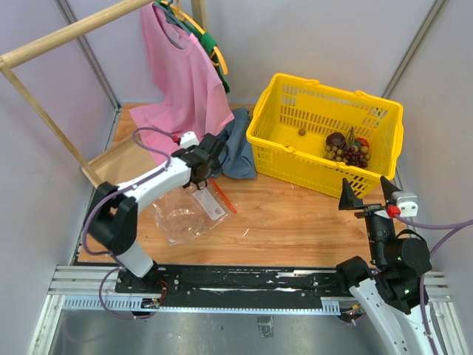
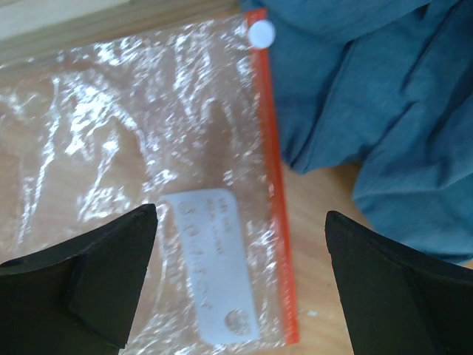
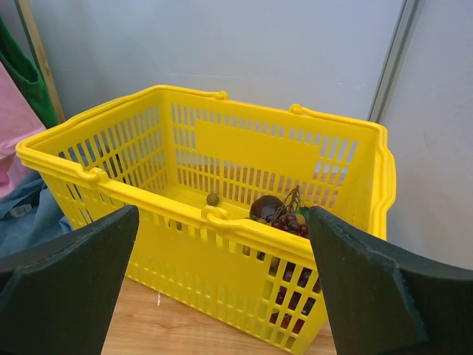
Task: Place the food in the zip-top bag and seal the zipper
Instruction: Pick up the zipper food storage bag at the center of the board.
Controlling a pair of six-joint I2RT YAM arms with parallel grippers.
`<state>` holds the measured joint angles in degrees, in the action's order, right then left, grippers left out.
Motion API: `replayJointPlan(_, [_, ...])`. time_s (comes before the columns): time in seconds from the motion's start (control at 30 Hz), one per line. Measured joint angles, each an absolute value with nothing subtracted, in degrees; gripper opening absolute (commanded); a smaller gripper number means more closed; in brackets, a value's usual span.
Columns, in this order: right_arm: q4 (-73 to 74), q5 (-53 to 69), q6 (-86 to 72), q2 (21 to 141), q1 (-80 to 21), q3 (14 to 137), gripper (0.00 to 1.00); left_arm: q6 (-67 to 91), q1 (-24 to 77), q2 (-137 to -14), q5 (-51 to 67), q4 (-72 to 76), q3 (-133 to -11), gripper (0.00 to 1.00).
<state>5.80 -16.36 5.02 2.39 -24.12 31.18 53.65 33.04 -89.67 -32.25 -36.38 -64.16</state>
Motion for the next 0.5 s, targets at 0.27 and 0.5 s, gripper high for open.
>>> replayJointPlan(0.27, [5.80, -16.69, 5.23, 2.09, -24.58, 31.16, 0.98, 57.80, 35.11, -103.46, -37.19, -39.66, -72.86, 0.90])
replayJointPlan(0.5, [5.80, -16.78, 5.65, 2.09, -25.63, 31.16, 0.98, 57.47, 35.11, -107.81, -37.28, -39.05, -73.08, 0.74])
